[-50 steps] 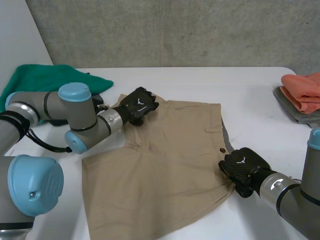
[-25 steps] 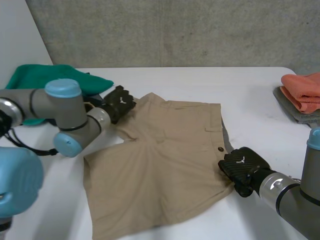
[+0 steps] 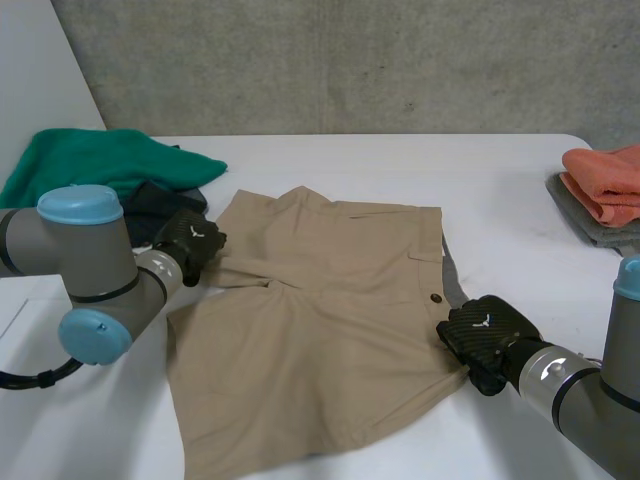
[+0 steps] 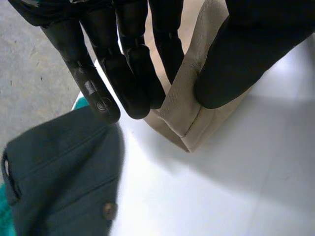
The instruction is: Fold the laundry.
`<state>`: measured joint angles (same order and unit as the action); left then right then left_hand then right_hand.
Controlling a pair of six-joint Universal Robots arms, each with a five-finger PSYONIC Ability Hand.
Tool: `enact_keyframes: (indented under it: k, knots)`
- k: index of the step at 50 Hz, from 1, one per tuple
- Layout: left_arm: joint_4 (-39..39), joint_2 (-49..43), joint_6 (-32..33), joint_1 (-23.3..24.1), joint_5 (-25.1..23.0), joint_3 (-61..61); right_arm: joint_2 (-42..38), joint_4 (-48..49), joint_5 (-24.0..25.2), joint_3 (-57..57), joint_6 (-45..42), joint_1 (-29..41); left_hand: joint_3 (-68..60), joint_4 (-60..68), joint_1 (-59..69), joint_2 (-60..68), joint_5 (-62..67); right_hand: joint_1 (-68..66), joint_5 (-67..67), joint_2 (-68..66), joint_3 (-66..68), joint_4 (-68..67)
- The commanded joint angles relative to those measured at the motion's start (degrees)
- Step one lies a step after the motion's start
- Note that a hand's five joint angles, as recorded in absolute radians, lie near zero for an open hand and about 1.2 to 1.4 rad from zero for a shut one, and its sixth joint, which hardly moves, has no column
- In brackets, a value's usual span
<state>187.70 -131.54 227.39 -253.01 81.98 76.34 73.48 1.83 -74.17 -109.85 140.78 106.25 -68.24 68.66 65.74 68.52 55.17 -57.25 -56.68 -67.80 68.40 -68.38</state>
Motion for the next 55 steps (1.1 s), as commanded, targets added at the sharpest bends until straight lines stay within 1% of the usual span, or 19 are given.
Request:
enact_keyframes:
  k: [1, 3, 7, 10, 11, 14, 18, 21, 25, 29, 35, 38, 43, 48, 51, 52, 53, 54, 55]
  knots:
    - [-0.22, 0.05, -6.69, 0.15, 4.59, -0.67, 0.09, -0.07, -0.36, 0.25, 1.51, 0.01, -6.07, 5.66, 8.58, 5.79, 9.15, -22.75, -13.32, -12.2, 11.6, -11.62]
    - [-0.4, 0.66, -7.22, 0.15, 5.64, -0.58, 0.09, -0.25, -0.36, 0.51, 2.65, 0.01, -3.89, 3.47, 6.39, 3.61, 6.96, -22.75, -13.32, -12.2, 11.6, -11.62]
    - [-2.5, 3.74, -10.55, 0.67, 7.32, 0.47, 0.26, -0.33, -0.36, 1.3, 4.14, 0.01, 13.76, -14.18, -11.26, -14.04, -10.69, -22.75, -13.32, -12.2, 11.6, -11.62]
    - [-7.24, 5.58, -15.12, 0.94, 7.84, 0.65, 0.79, -0.42, -0.1, 1.92, 5.02, -0.08, 19.48, -19.9, -16.98, -19.76, -16.41, -22.75, -13.32, -12.2, 11.6, -11.62]
    - [-10.04, 6.98, -17.4, 1.11, 7.76, 0.65, 0.88, -0.42, -0.09, 2.18, 5.2, -0.08, 29.33, -29.75, -26.83, -29.61, -26.26, -22.75, -13.32, -12.2, 11.6, -11.62]
    - [-12.96, 9.97, -19.61, 1.2, 7.58, 0.91, 1.23, -0.51, -0.18, 3.32, 6.43, 0.01, 38.33, -38.75, -35.82, -38.61, -35.25, -22.75, -13.32, -12.2, 11.6, -11.62]
    - [-14.55, 19.36, -24.17, 1.64, 7.49, 5.2, 1.41, -0.69, -0.27, 4.91, 9.59, 0.27, 43.71, -44.12, -41.2, -43.99, -40.63, -22.75, -13.32, -12.2, 11.6, -11.62]
    - [-14.55, 24.55, -27.08, 2.17, 7.32, 8.9, 1.41, -0.77, -0.45, 6.14, 12.49, 0.62, 43.73, -44.15, -41.23, -44.01, -40.66, -22.75, -13.32, -12.2, 11.6, -11.62]
    - [-14.73, 33.68, -32.08, 4.79, 6.97, 19.51, 1.23, -0.69, -0.27, 7.81, 16.71, 0.54, 43.06, -43.47, -40.55, -43.34, -39.98, -22.75, -13.32, -12.2, 11.6, -11.62]
    - [-14.73, 38.97, -33.94, 9.1, 6.97, 27.78, -0.35, -0.42, 0.17, 10.53, 22.24, 0.1, 42.89, -43.3, -40.38, -43.17, -39.81, -22.75, -13.32, -12.2, 11.6, -11.62]
    - [-14.9, 40.48, -34.47, 13.42, 7.85, 35.97, -2.63, -0.16, -0.09, 13.08, 27.69, 0.01, 43.06, -43.47, -40.55, -43.33, -39.98, -22.75, -13.32, -12.2, 11.6, -11.62]
    - [-15.17, 40.22, -37.18, 14.82, 7.93, 38.44, -2.81, -0.07, -0.27, 13.43, 27.79, 0.18, 42.55, -42.97, -40.05, -42.83, -39.48, -22.75, -13.32, -12.2, 11.6, -11.62]
    - [-16.13, 39.43, -45.62, 17.29, 7.93, 38.09, -3.16, -0.07, -0.09, 13.52, 27.44, -0.08, 39.19, -39.61, -36.69, -39.47, -36.12, -22.75, -13.32, -12.2, 11.6, -11.62]
    - [-15.69, 36.88, -48.0, 17.55, 7.93, 37.21, -3.25, 0.1, -0.01, 13.26, 27.7, -0.08, 34.33, -34.74, -31.82, -34.6, -31.25, -22.75, -13.32, -12.2, 11.6, -11.62]
    - [-15.08, 33.9, -48.0, 17.64, 7.85, 36.68, -3.25, 0.11, -0.01, 13.26, 27.61, -0.08, 21.91, -22.33, -19.41, -22.19, -18.84, -22.75, -13.32, -12.2, 11.6, -11.62]
    - [-14.64, 32.32, -47.83, 17.73, 8.02, 36.25, -3.25, 0.11, -0.01, 13.26, 27.53, -0.08, 7.71, -8.12, -5.2, -7.99, -4.63, -22.75, -13.32, -12.2, 11.6, -11.62]
    - [-14.12, 31.52, -47.83, 17.73, 8.46, 35.81, -3.17, 0.19, -0.09, 13.35, 27.18, -0.08, 1.24, -1.65, 1.27, -1.52, 1.84, -22.75, -13.32, -12.2, 11.6, -11.62]
    - [-12.37, 29.78, -47.65, 17.81, 10.03, 34.06, -3.16, 0.19, -0.09, 13.43, 27.09, -0.08, -11.63, 11.21, 14.13, 11.35, 14.7, -22.75, -13.32, -12.2, 11.6, -11.62]
    - [-11.92, 29.5, -47.57, 17.81, 10.48, 33.52, -3.08, 0.19, -0.18, 13.61, 26.91, 0.01, -11.76, 11.34, 14.26, 11.48, 14.83, -22.75, -13.32, -12.2, 11.6, -11.62]
